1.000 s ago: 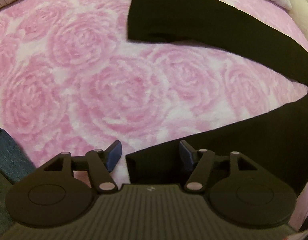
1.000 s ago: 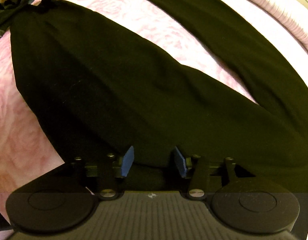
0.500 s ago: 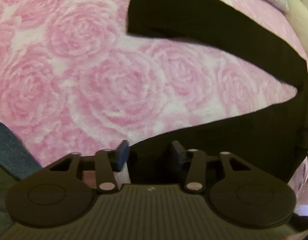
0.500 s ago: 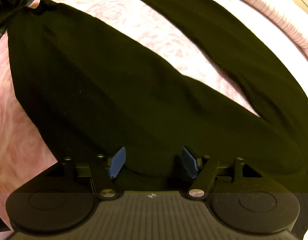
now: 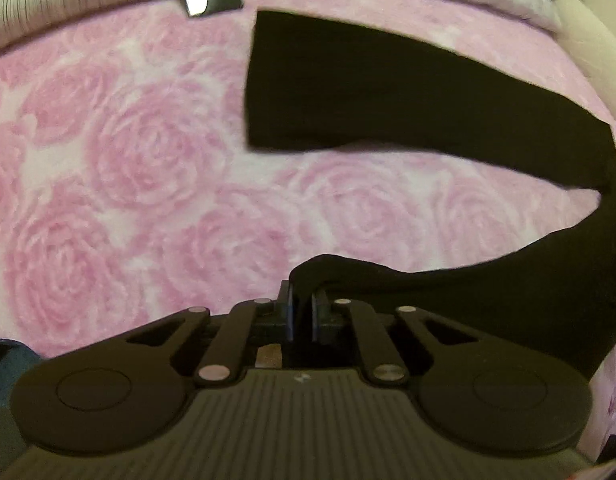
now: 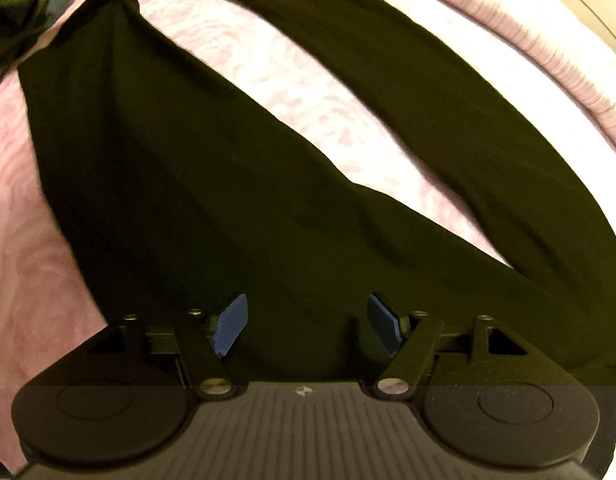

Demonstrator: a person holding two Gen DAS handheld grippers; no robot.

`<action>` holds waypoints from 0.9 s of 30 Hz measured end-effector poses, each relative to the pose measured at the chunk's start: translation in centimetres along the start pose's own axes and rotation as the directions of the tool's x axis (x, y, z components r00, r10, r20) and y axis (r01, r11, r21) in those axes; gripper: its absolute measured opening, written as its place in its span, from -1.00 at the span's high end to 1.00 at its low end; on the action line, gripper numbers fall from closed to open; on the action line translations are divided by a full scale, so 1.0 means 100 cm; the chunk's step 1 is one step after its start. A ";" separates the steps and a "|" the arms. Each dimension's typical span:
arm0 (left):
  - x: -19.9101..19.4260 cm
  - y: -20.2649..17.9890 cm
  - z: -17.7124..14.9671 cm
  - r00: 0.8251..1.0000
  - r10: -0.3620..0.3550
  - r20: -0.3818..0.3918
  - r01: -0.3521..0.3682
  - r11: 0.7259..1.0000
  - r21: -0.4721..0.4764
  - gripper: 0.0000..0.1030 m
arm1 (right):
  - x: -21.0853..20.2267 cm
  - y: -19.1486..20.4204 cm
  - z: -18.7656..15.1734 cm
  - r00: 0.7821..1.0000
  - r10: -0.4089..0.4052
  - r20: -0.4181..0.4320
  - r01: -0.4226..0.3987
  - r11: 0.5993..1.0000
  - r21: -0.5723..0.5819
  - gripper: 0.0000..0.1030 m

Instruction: Fold clothes

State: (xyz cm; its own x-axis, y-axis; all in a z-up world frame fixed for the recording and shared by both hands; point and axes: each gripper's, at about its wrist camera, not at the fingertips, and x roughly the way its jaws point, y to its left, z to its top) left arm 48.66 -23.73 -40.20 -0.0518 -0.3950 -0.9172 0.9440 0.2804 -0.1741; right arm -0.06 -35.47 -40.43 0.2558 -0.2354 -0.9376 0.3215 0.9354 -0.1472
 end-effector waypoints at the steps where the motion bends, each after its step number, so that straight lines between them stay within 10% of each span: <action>1: 0.000 0.000 -0.001 1.000 0.013 -0.009 -0.013 1.000 -0.001 0.87 | 0.002 -0.001 -0.001 1.000 0.000 -0.011 0.000 1.000 -0.001 -0.36; 13: -0.018 -0.013 -0.017 0.971 0.223 -0.086 -0.224 0.975 0.002 0.60 | 0.002 -0.023 -0.053 0.985 -0.015 -0.172 0.043 0.986 0.159 -0.47; 17: -0.051 -0.057 -0.043 0.959 0.281 -0.041 -0.265 0.938 0.223 0.58 | -0.020 -0.003 -0.057 0.993 -0.037 -0.111 0.047 0.995 0.093 -0.45; 20: -0.061 -0.107 -0.083 0.967 0.254 -0.030 -0.206 0.846 0.492 0.39 | -0.031 0.023 -0.053 0.998 0.006 -0.060 -0.007 1.000 -0.009 -0.43; 23: -0.052 -0.151 -0.132 0.969 0.241 -0.048 -0.127 0.660 0.740 0.32 | -0.027 0.049 -0.053 0.998 0.029 -0.047 -0.035 0.989 -0.144 -0.30; 27: -0.021 -0.166 -0.171 0.952 0.306 -0.010 -0.152 0.502 0.851 0.32 | -0.018 0.066 -0.055 0.999 0.029 -0.041 -0.038 0.968 -0.247 -0.09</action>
State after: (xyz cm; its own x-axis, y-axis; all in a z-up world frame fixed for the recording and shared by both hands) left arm 27.49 -12.63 -41.54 0.2358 -0.2814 -0.9302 0.7595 -0.5438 0.3571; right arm -3.46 -27.38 -41.42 0.2272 -0.1972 -0.9537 0.0768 0.9799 -0.1843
